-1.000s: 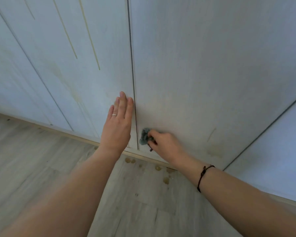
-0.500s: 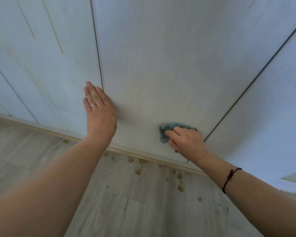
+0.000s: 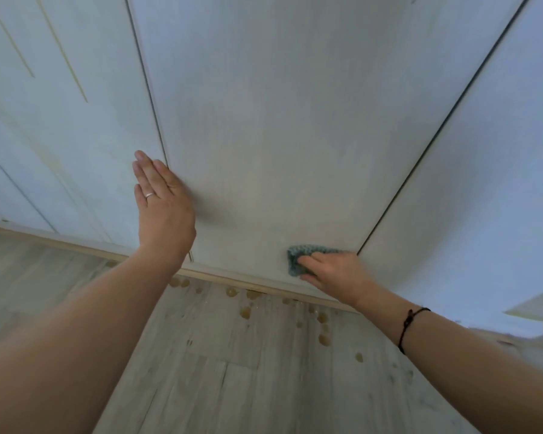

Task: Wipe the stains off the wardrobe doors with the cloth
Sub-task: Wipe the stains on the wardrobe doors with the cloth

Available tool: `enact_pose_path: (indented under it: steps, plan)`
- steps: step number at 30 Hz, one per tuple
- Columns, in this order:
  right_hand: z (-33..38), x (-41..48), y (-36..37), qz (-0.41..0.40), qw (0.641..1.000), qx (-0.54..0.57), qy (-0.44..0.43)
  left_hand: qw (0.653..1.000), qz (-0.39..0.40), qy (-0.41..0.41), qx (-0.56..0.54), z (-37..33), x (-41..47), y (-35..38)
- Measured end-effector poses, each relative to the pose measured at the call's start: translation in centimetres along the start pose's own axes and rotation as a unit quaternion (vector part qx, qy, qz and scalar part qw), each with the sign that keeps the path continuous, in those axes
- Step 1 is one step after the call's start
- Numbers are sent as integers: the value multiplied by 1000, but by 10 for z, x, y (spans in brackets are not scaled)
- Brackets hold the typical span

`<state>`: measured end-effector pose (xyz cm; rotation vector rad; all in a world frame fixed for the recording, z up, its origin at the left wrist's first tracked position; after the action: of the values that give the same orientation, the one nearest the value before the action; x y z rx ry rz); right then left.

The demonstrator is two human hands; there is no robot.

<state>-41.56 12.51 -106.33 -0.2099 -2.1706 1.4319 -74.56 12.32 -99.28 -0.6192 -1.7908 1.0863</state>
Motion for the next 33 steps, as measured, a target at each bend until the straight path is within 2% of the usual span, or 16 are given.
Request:
enact_pose_path:
  steps: [2, 6, 7, 9, 13, 15, 16, 20, 22, 23, 24, 26, 27, 29, 31, 33]
  plan:
    - [-5, 11, -11, -13, 1000, -13, -1, 1000, 2, -6, -1, -3, 3, -1]
    - [-24, 80, -79, -259, 961, -50, 88, 1000, 1, -25, -4, -6, 7, 1]
    - [-25, 85, -79, -284, 953, -49, 91, 1000, -3, -30, -1, -5, 5, 3]
    - [-17, 70, -55, -238, 968, -59, 46, 1000, 1, -22, 2, -4, 3, 5]
    - [8, -18, 27, 73, 997, -20, -8, 1000, 3, -16, 8, -1, 1, 3]
    - [6, -31, 36, 139, 990, -27, -8, 1000, -4, -8, 18, -1, 2, 5]
    - [5, -24, 32, 119, 992, -34, -7, 1000, -5, -9, 19, -2, 2, 5]
    - [4, 47, -4, -109, 991, -53, 53, 1000, -13, -26, 11, -6, 4, 8]
    - [8, 52, 0, -123, 989, -53, 60, 999, -13, -37, 10, -6, 2, 9]
    - [10, 37, 10, -51, 997, -36, 39, 999, -8, -41, 7, -8, 0, 9]
    - [13, 16, 23, 82, 996, -5, 28, 999, 0, -41, 6, -10, -1, 8]
    - [20, -27, 36, 367, 928, 45, 47, 999, 15, -39, 5, -10, -1, 4]
    - [19, -35, 35, 406, 911, 48, 54, 999, 19, -42, 5, -9, -1, 4]
    - [16, -9, 26, 347, 933, 54, 81, 999, 13, -33, 15, -8, 3, 5]
    - [25, 45, 12, 129, 984, 73, 97, 999, 14, -35, 21, -6, 2, 7]
    - [27, 96, -8, -129, 987, 32, 94, 999, 5, -28, 35, -6, 2, 11]
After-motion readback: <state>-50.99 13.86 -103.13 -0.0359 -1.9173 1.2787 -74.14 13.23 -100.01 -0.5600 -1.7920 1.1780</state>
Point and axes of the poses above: each hand's wrist, its own x-axis towards the middle knuckle, its own y-axis out of the palm, z = x × y, the point moved 2 cm from there along x, towards the middle knuckle, and after that the axes turned 13 degrees about -y, right-handed, at the moved point
